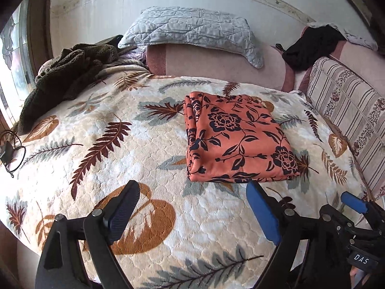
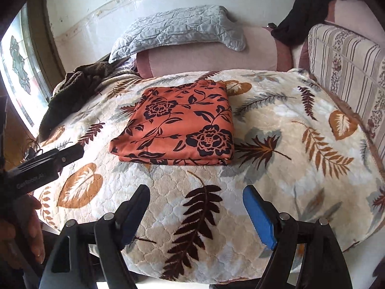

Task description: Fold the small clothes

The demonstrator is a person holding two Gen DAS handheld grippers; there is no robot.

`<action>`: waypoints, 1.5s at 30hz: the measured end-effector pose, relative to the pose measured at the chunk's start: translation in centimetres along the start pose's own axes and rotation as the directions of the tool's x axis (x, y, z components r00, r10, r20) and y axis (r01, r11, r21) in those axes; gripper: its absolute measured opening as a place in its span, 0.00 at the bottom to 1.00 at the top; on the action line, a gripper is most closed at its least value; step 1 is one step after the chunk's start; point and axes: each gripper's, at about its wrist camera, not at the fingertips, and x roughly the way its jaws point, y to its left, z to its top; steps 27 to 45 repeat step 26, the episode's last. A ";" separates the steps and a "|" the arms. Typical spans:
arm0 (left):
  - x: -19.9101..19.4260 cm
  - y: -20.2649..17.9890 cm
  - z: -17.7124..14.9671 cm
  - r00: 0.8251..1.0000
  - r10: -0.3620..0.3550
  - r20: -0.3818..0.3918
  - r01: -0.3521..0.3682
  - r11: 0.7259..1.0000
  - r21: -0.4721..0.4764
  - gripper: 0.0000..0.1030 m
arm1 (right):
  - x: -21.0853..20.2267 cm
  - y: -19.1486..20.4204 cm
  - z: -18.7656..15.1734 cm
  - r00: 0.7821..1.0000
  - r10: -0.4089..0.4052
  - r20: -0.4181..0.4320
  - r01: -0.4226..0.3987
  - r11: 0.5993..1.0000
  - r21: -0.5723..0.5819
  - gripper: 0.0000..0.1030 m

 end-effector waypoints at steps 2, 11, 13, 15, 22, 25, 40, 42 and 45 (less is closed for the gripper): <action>-0.7 -0.4 -0.4 1.000 0.029 0.009 -0.029 1.000 -0.001 0.90 | -0.7 0.4 -0.2 1.000 -0.031 0.004 0.031 0.999 -0.035 0.86; -1.9 -0.8 -1.3 0.999 0.036 0.004 -0.036 0.998 -0.044 0.92 | -1.7 0.7 0.5 0.997 -0.081 0.018 0.081 0.995 -0.049 0.88; -2.5 -1.1 -0.9 0.999 0.031 0.027 -0.029 0.999 -0.043 0.95 | -1.9 0.8 1.0 0.996 -0.080 0.028 0.081 0.996 -0.044 0.88; -2.7 -1.4 -0.4 0.998 0.038 0.044 -0.036 0.998 -0.043 0.96 | -1.8 0.8 1.6 0.994 -0.100 0.040 0.102 0.994 -0.042 0.89; -1.1 -2.5 0.6 0.999 0.044 0.018 -0.044 0.999 -0.005 0.96 | -0.2 0.3 3.2 0.993 -0.116 0.036 0.116 0.993 -0.021 0.89; -0.7 -3.0 0.9 0.998 0.059 0.033 -0.059 0.998 0.011 0.96 | 0.4 0.3 3.5 0.993 -0.112 0.030 0.112 0.993 -0.022 0.89; -0.5 -3.0 1.1 0.998 0.056 0.032 -0.056 0.998 0.011 0.96 | 0.6 0.2 3.5 0.993 -0.112 0.029 0.112 0.993 -0.024 0.89; -0.5 -3.0 1.1 0.998 0.056 0.032 -0.056 0.998 0.011 0.96 | 0.6 0.2 3.5 0.993 -0.112 0.029 0.112 0.993 -0.024 0.89; -0.5 -3.0 1.1 0.998 0.056 0.032 -0.056 0.998 0.011 0.96 | 0.6 0.2 3.5 0.993 -0.112 0.029 0.112 0.993 -0.024 0.89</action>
